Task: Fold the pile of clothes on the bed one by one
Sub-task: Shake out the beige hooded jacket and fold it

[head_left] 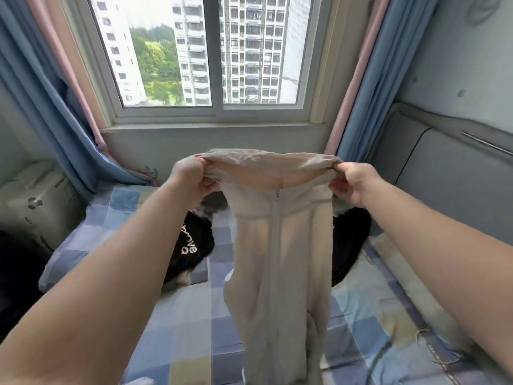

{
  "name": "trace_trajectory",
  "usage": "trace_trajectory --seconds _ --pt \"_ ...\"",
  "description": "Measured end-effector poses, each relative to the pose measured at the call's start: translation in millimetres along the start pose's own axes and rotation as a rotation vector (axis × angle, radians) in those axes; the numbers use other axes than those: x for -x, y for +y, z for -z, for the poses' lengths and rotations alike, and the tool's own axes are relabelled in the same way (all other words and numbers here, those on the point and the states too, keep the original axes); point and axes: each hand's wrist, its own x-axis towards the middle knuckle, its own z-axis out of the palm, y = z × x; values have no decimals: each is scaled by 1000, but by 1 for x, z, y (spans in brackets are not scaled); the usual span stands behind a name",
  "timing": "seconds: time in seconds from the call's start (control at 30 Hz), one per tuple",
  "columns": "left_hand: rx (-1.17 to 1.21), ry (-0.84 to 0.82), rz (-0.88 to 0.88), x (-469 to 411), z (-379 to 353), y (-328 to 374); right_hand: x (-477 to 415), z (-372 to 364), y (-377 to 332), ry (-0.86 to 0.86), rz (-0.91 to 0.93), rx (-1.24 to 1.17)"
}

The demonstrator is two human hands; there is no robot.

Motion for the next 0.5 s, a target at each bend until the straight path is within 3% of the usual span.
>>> trace_trajectory --seconds 0.07,0.23,0.5 --pt "50 31 -96 -3 -2 46 8 -25 -41 24 130 13" --pt "-116 6 -421 19 2 115 41 -63 -105 108 358 81" --pt "-322 -66 -583 110 26 137 116 -47 -129 -31 241 26"
